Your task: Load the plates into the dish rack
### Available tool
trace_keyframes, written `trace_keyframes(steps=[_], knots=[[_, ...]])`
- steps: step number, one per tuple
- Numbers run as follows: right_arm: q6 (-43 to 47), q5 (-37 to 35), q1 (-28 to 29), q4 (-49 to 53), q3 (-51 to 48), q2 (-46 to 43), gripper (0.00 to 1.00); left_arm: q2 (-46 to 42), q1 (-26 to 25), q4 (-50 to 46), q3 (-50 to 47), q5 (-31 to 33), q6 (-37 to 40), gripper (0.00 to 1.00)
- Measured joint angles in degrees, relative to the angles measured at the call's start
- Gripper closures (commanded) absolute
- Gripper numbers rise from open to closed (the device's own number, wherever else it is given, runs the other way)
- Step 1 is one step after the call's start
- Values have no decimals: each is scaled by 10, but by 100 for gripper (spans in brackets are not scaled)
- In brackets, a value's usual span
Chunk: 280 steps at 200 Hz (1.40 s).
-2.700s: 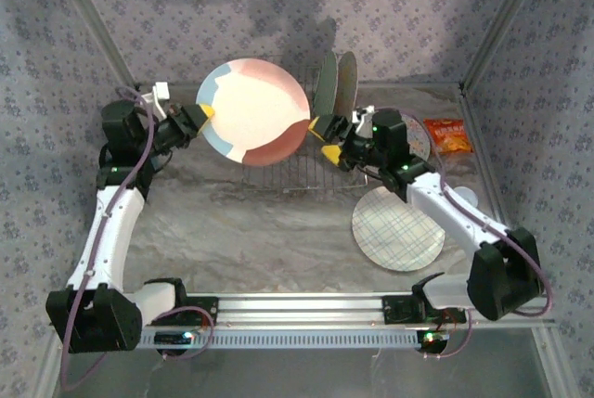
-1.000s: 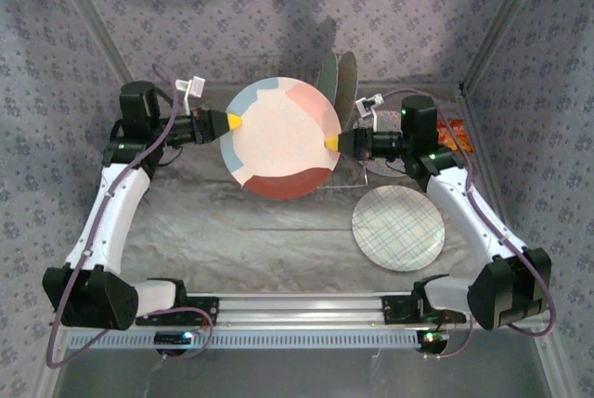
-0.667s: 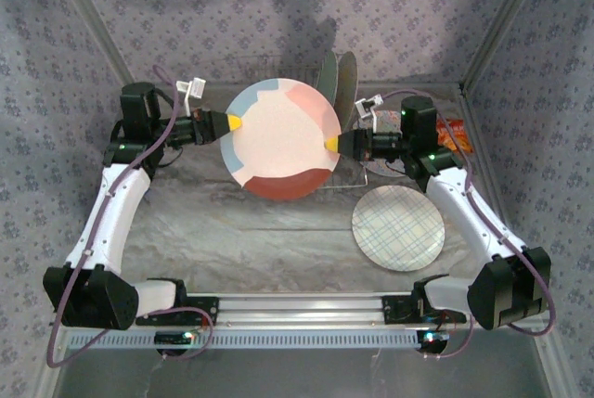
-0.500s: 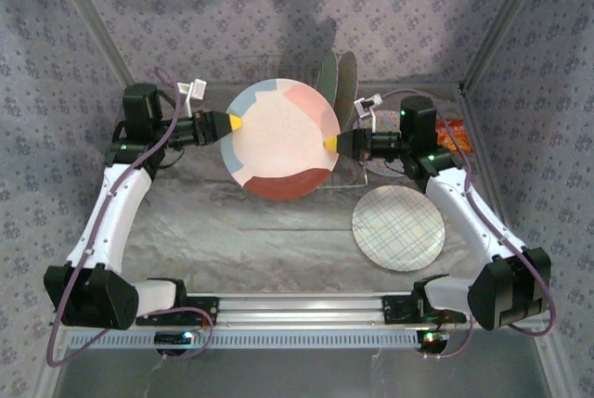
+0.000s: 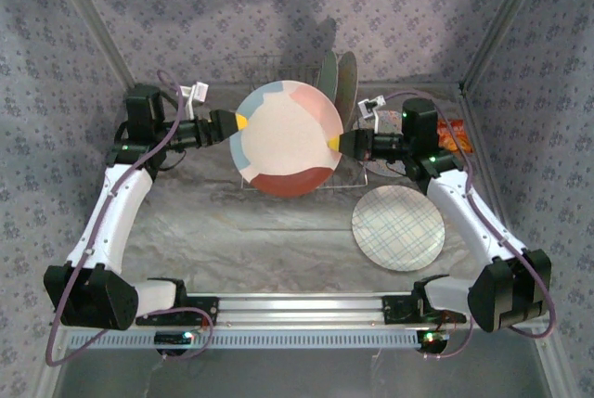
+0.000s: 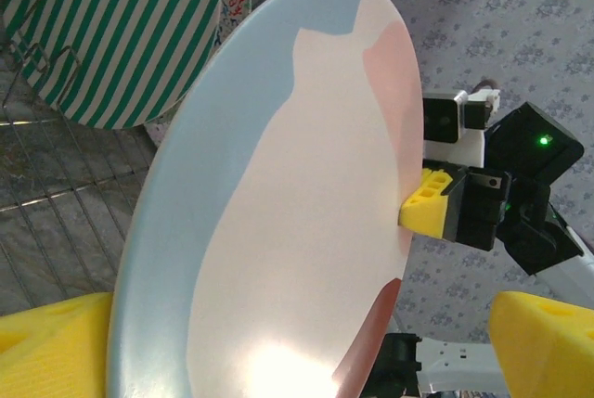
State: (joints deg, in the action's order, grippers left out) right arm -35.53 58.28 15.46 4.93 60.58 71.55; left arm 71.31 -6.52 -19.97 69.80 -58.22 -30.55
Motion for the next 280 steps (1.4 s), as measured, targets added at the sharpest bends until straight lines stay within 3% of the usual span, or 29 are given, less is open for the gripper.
trace_keyframes(steps=[82,115,157,215,280], knots=[[22,-60,-5,76,20,-9,100,9,10,-130,103,89,54,1],[24,-119,2,124,64,-9,100,23,13,-163,146,164,75,1],[35,-217,45,186,165,-6,100,19,13,-172,115,282,111,1],[50,-468,147,294,303,54,100,-15,-8,-129,-16,414,145,1],[53,-766,232,429,532,226,100,-28,-27,-106,-60,481,160,1]])
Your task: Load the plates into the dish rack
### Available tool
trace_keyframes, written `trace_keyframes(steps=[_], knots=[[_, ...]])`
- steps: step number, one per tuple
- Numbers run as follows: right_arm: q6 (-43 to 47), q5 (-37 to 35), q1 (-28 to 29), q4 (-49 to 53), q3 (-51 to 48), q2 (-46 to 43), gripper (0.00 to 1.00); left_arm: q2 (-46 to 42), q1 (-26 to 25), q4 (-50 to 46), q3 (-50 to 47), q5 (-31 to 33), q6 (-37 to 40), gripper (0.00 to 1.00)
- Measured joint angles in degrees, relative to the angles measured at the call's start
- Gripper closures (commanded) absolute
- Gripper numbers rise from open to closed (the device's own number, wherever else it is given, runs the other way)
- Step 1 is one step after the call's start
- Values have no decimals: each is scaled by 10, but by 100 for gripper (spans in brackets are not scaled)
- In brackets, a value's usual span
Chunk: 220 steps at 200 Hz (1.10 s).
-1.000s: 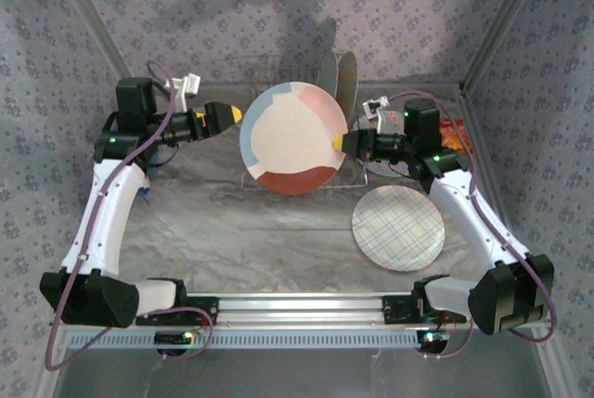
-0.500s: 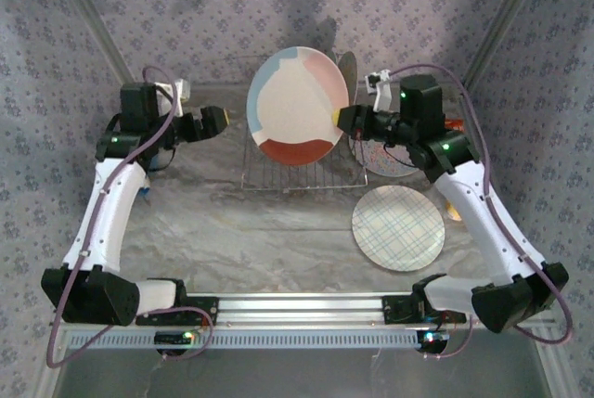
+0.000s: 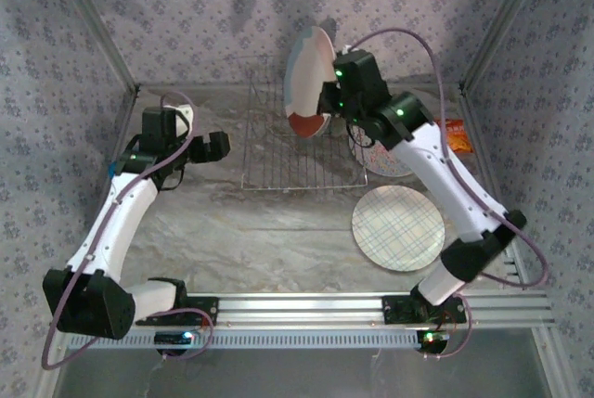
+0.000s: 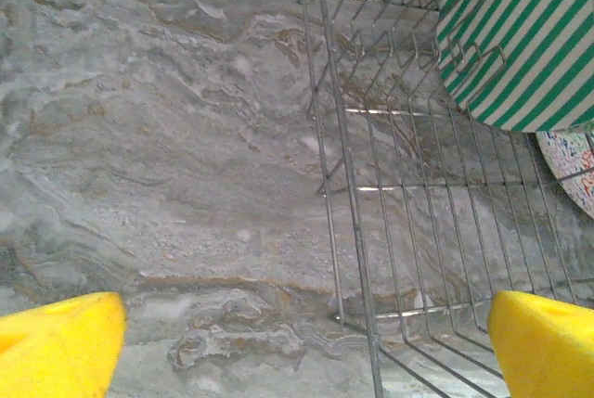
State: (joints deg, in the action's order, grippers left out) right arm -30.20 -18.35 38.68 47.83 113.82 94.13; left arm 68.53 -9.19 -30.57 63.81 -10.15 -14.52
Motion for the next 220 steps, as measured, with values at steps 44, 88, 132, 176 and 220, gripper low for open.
trace_keyframes(steps=[44,88,132,176,220], knots=[[14,-116,22,57,171,142,100,-6,0,6,-2,8,0,1],[26,-184,36,73,221,222,100,-6,0,7,-2,7,0,1],[31,-215,38,73,226,248,100,-11,0,7,-2,10,2,1],[33,-224,34,73,227,263,100,-9,0,7,-2,10,1,1],[32,-223,23,69,227,265,100,-7,5,7,-2,9,1,1]])
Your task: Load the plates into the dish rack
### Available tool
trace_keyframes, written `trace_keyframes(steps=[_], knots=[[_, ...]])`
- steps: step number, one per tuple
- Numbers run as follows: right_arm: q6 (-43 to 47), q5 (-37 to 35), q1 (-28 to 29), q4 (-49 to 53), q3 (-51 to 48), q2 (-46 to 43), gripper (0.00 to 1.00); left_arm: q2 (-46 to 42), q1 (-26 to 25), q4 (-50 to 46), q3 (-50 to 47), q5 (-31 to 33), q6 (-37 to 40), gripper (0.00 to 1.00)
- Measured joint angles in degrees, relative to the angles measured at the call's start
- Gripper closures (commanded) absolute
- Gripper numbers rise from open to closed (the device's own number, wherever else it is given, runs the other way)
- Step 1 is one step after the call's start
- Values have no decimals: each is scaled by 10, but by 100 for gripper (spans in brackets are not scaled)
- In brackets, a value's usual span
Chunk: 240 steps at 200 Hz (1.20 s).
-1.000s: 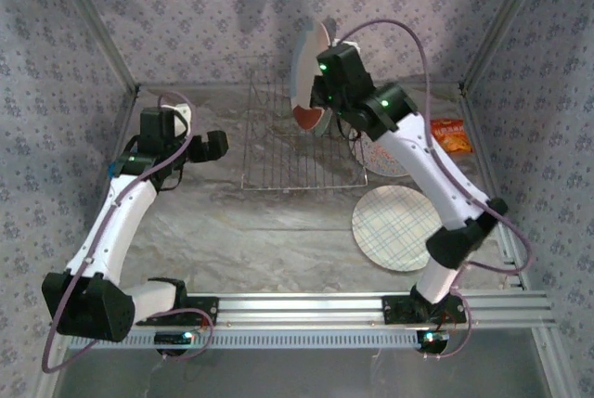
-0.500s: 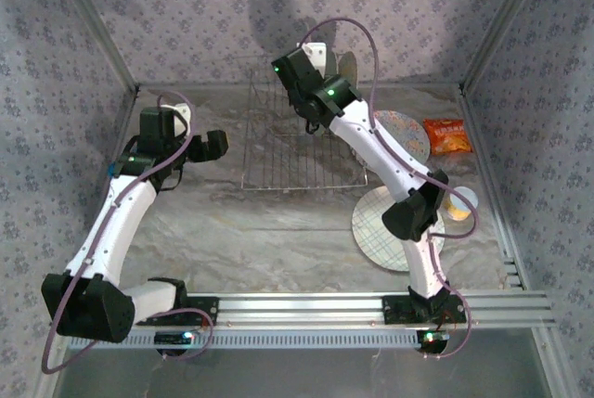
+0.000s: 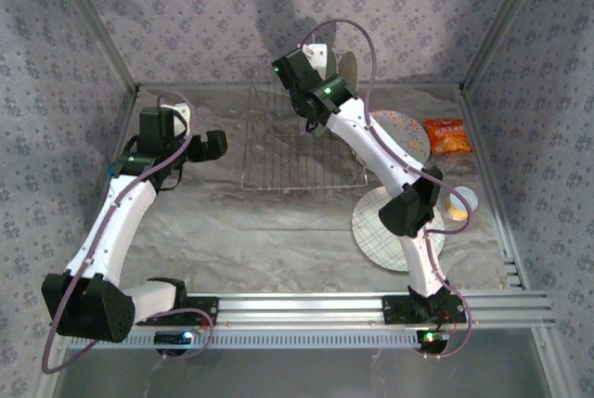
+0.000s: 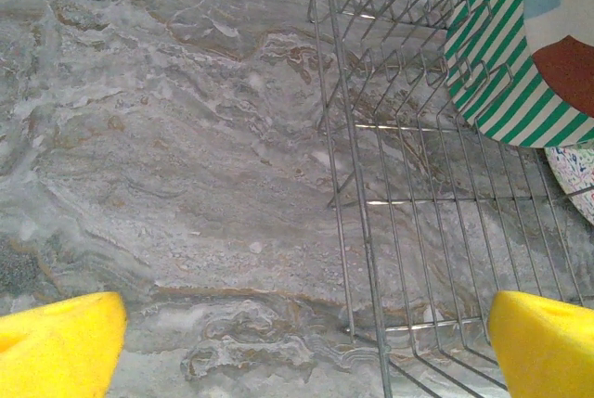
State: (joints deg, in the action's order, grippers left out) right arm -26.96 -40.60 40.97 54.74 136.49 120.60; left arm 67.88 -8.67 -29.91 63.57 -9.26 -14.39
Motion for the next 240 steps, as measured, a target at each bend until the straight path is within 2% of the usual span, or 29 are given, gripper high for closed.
trace_keyframes(steps=[240], knots=[[-21,42,-10,-29,42,113,100,30,19,2,0,-34,-6,1]])
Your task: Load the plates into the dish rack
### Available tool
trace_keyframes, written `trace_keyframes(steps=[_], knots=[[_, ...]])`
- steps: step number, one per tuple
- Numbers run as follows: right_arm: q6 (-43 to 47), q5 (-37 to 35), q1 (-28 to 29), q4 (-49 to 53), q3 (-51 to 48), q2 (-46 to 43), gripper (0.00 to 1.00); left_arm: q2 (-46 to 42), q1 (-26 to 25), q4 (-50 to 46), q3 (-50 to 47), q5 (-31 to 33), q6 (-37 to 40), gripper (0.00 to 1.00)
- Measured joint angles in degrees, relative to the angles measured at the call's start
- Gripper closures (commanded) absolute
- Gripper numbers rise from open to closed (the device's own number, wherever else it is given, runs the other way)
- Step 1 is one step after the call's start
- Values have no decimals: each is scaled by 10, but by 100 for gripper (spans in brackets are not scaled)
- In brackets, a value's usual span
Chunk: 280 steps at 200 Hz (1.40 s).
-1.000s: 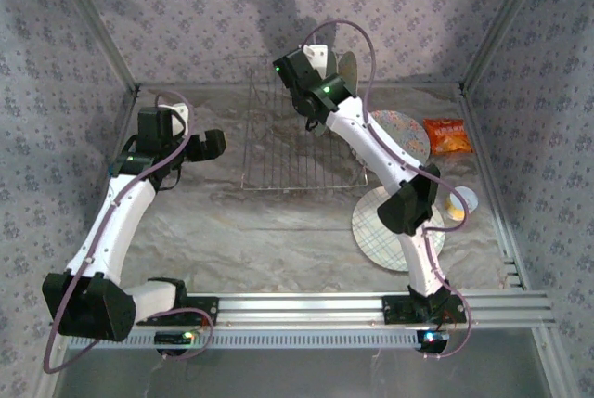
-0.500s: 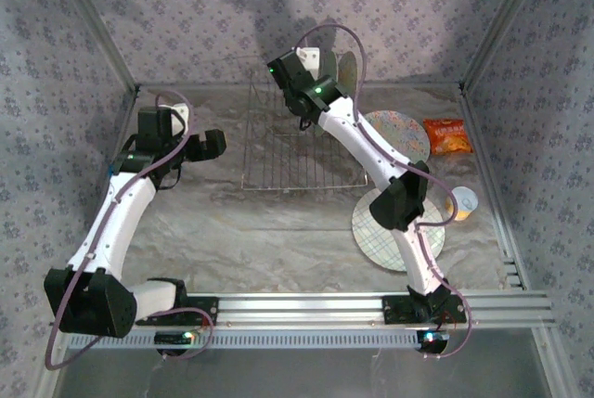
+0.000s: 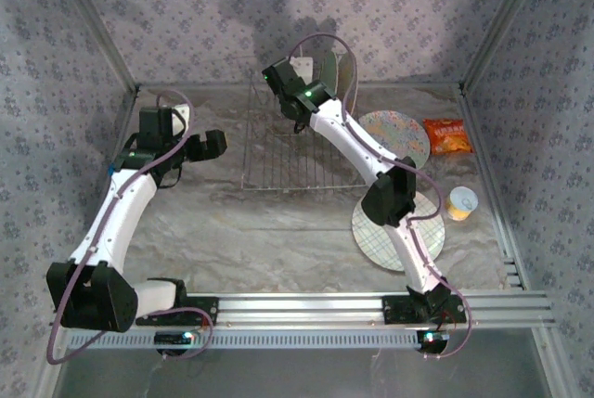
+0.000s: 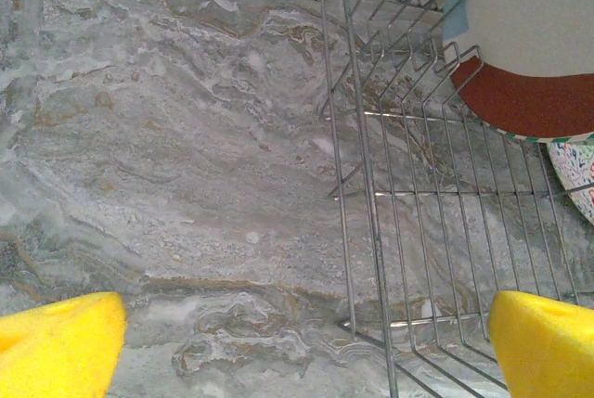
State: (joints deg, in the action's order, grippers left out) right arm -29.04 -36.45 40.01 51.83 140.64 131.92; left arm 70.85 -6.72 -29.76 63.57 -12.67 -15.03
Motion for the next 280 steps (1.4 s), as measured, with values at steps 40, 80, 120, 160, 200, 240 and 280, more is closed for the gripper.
trace_keyframes(steps=[40,80,120,160,200,240,280], knots=[[-7,13,-6,-3,-23,2,100,6,0,0,0,0,0,1],[-11,18,-9,-11,-27,2,100,6,4,0,0,-1,0,1],[-11,18,-10,-7,-18,2,100,8,4,0,0,-7,0,1],[-7,15,-10,-6,1,-3,100,9,4,0,0,-10,0,1],[0,13,-13,-6,17,-3,100,9,4,0,0,-11,0,1],[1,13,-18,-2,23,-3,100,10,4,0,0,-10,0,1],[1,14,-26,-2,33,5,100,12,4,0,0,-13,0,1]])
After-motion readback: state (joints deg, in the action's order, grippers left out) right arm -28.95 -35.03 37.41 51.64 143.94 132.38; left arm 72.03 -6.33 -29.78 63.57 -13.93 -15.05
